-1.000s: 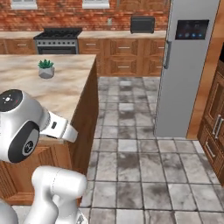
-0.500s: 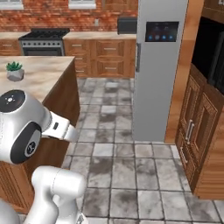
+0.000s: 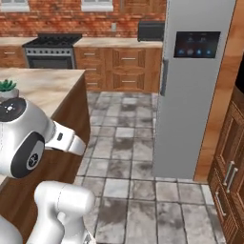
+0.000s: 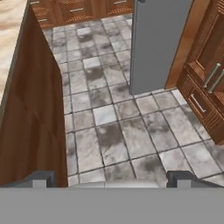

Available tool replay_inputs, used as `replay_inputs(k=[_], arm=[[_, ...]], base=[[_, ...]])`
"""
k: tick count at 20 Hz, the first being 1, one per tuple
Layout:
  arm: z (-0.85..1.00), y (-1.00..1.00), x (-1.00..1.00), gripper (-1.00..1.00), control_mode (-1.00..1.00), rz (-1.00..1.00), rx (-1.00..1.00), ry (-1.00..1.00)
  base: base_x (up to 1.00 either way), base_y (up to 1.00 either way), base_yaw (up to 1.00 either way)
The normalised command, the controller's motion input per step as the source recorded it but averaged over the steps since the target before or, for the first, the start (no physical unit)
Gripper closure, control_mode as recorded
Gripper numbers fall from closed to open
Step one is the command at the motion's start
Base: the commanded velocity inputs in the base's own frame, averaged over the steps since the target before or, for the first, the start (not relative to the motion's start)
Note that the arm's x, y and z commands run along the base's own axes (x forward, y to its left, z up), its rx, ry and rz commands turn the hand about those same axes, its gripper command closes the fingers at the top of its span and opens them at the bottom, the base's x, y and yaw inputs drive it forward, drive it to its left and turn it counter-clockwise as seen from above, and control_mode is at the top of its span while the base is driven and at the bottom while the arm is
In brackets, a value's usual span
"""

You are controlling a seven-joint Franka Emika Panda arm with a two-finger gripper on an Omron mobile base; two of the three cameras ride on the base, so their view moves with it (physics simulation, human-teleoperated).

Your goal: Retrieve the tangerine and banana from the fridge and place them into the bowl on the dining table.

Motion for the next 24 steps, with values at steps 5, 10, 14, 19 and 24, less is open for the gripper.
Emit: replay_inputs(k=[5, 10, 14, 19, 24], arm=[[0.0, 0.0, 0.0, -1.0, 1.0, 0.0, 0.0, 0.0], [0.0, 0.0, 0.0, -1.0, 1.0, 0.0, 0.0, 0.0], [0.0, 0.0, 0.0, -1.0, 1.0, 0.0, 0.0, 0.0], [0.0, 0.0, 0.0, -1.0, 1.0, 0.0, 0.0, 0.0], [0.0, 0.0, 0.0, -1.0, 1.0, 0.0, 0.0, 0.0]], base=[[1.0, 0.17, -0.01], [1.0, 0.14, -0.02], [1.0, 0.19, -0.02], [1.0, 0.1, -0.04], [1.0, 0.0, -0.19]])
